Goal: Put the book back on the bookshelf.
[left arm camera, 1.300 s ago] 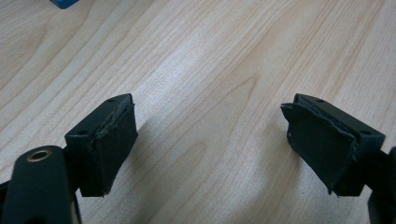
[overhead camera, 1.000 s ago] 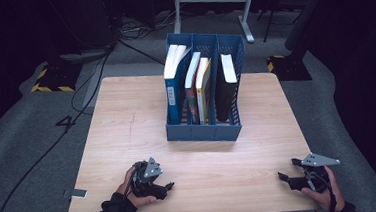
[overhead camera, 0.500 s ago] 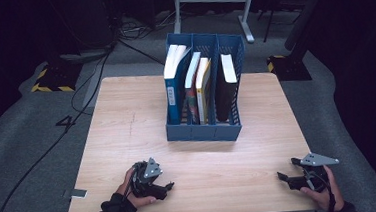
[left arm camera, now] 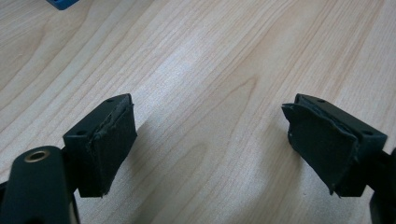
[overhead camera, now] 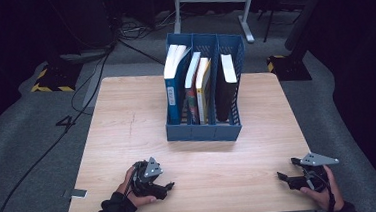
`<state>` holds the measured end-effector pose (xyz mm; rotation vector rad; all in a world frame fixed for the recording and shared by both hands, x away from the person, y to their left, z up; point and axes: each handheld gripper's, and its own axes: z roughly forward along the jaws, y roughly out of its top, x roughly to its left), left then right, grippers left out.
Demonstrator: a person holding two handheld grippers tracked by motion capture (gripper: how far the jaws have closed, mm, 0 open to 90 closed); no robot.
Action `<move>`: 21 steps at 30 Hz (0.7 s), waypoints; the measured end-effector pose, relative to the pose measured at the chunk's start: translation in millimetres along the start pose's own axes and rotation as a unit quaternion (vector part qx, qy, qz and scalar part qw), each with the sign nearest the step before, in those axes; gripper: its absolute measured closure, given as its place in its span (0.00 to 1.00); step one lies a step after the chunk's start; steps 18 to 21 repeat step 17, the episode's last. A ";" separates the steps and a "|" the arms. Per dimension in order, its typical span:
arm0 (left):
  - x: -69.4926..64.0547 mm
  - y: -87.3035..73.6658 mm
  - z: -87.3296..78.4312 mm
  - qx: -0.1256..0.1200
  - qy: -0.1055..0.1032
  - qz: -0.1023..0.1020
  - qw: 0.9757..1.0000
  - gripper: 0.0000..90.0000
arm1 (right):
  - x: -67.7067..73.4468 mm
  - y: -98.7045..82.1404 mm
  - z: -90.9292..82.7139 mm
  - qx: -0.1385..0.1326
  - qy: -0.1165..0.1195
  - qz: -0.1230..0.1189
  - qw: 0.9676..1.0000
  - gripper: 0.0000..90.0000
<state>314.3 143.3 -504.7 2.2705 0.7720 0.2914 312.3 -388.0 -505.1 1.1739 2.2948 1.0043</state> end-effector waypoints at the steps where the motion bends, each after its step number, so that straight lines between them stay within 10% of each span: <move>1: 0.0 0.0 0.0 0.000 0.000 0.000 1.000 0.17 | 0.0 0.0 0.0 0.000 0.000 0.000 1.000 0.17; 21: 0.9 1.0 0.6 0.002 -0.002 0.002 1.000 0.17 | 0.0 0.3 0.3 0.000 -0.001 0.001 1.000 0.17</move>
